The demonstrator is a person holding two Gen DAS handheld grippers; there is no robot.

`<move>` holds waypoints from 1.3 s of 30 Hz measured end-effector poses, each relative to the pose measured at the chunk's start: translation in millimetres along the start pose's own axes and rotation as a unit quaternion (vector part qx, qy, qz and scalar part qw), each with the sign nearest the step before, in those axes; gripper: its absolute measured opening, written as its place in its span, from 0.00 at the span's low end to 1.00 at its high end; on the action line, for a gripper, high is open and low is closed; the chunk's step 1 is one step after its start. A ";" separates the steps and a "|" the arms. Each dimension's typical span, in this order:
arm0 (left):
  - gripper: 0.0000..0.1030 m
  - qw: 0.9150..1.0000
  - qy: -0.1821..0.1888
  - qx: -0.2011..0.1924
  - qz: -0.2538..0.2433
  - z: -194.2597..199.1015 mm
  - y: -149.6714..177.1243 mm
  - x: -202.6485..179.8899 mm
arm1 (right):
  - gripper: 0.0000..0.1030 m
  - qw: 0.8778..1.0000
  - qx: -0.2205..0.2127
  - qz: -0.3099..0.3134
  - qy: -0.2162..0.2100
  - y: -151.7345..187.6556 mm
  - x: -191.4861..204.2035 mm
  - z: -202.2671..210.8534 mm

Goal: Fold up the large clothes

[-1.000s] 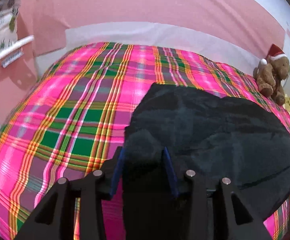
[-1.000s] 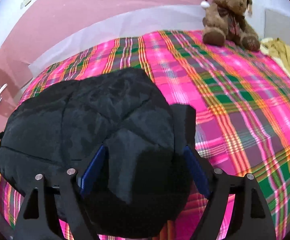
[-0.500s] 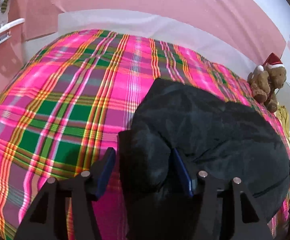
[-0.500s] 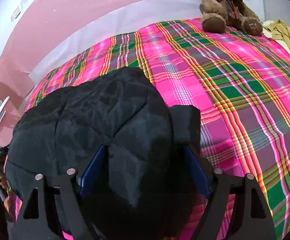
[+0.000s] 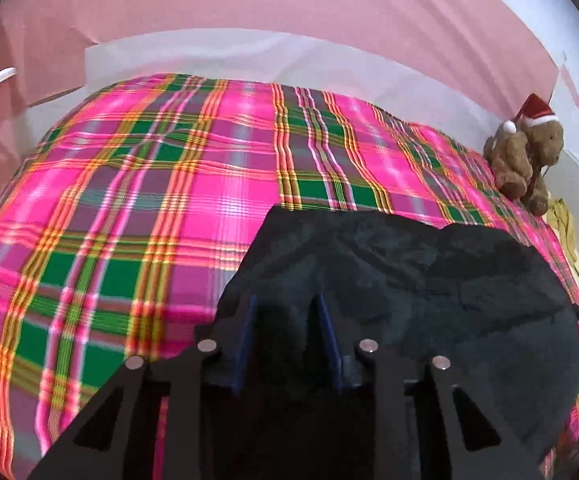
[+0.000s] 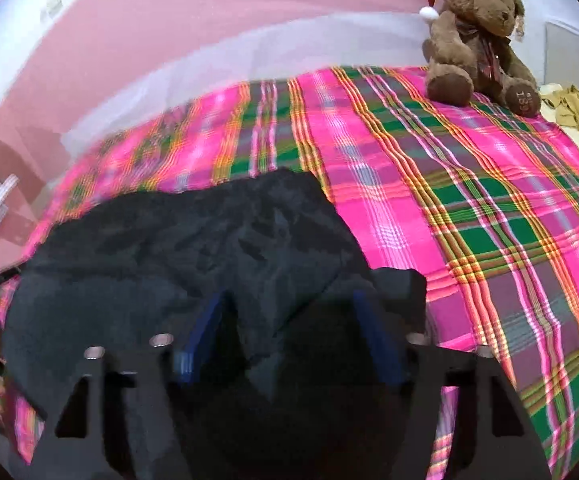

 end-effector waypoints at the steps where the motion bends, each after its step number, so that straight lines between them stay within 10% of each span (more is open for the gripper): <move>1: 0.31 1.000 0.001 0.003 0.000 -4.7 0.1 -1.5 | 0.60 1.000 0.003 0.006 0.011 1.3 -2.3 -4.6; 18: 0.30 1.000 -0.003 -0.027 -0.002 21.3 -25.2 -5.2 | 0.60 0.999 -0.038 0.000 0.011 -17.1 2.3 34.3; 26: 0.30 0.999 -0.017 0.041 -0.027 -44.5 -22.9 -13.5 | 0.60 0.999 0.038 0.023 0.014 -31.5 17.5 -42.8; 39: 0.30 0.999 -0.020 0.025 -0.019 -46.3 -13.5 -14.1 | 0.60 0.999 0.032 0.012 0.021 -18.4 8.1 -58.1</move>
Point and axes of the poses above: each gripper's, at about its wrist camera, not at the fingertips, and z roughly against the way its jaws point, x to its left, y to its underside, the point moved 5 cm from there along -z, roughly the way its jaws point, and after that the axes turned 2 degrees about -x, right-handed, at the moved point
